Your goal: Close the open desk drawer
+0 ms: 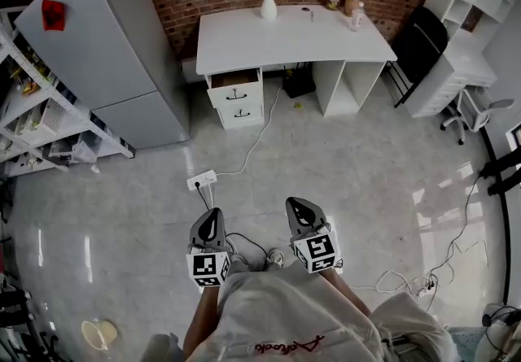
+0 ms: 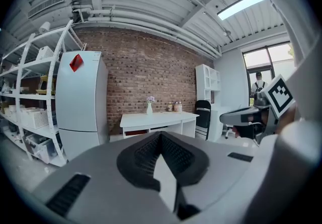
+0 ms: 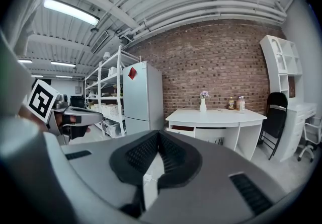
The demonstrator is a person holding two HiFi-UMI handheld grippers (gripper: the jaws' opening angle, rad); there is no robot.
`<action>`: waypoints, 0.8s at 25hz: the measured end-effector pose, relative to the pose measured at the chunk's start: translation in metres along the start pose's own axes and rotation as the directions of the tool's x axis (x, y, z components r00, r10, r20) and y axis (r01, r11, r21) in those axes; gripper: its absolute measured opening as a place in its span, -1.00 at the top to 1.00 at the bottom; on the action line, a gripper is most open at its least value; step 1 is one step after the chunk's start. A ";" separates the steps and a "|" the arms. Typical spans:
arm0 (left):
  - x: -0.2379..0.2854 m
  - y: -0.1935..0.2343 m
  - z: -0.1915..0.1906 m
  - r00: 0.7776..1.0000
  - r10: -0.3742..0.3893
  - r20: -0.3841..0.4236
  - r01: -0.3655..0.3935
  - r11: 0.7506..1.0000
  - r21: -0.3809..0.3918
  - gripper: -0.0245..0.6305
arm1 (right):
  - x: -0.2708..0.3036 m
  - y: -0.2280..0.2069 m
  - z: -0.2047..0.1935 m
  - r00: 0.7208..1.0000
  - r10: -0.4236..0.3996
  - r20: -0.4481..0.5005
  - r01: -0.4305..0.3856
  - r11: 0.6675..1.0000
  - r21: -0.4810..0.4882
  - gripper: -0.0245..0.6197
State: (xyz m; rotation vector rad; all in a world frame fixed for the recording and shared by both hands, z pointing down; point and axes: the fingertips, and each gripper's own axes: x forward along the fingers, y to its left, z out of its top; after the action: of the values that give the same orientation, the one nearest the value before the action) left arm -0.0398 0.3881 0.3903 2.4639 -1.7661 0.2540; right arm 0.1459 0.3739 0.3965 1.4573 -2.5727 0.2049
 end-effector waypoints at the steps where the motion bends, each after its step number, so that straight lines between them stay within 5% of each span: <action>1: 0.001 -0.001 -0.001 1.000 0.006 -0.003 -0.006 1.000 0.000 0.89 | -0.001 -0.003 0.000 1.000 0.003 0.000 -0.003 1.000 0.000 0.87; 20: 0.042 0.000 -0.006 0.998 0.055 -0.027 -0.055 0.998 -0.025 0.89 | 0.028 -0.021 -0.004 0.996 0.091 -0.017 -0.091 0.996 0.007 0.87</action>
State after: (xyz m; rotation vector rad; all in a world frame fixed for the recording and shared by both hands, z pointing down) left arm -0.0271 0.3503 0.4046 2.3865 -1.8170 0.2651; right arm 0.1500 0.3402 0.4075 1.3353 -2.6289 0.2368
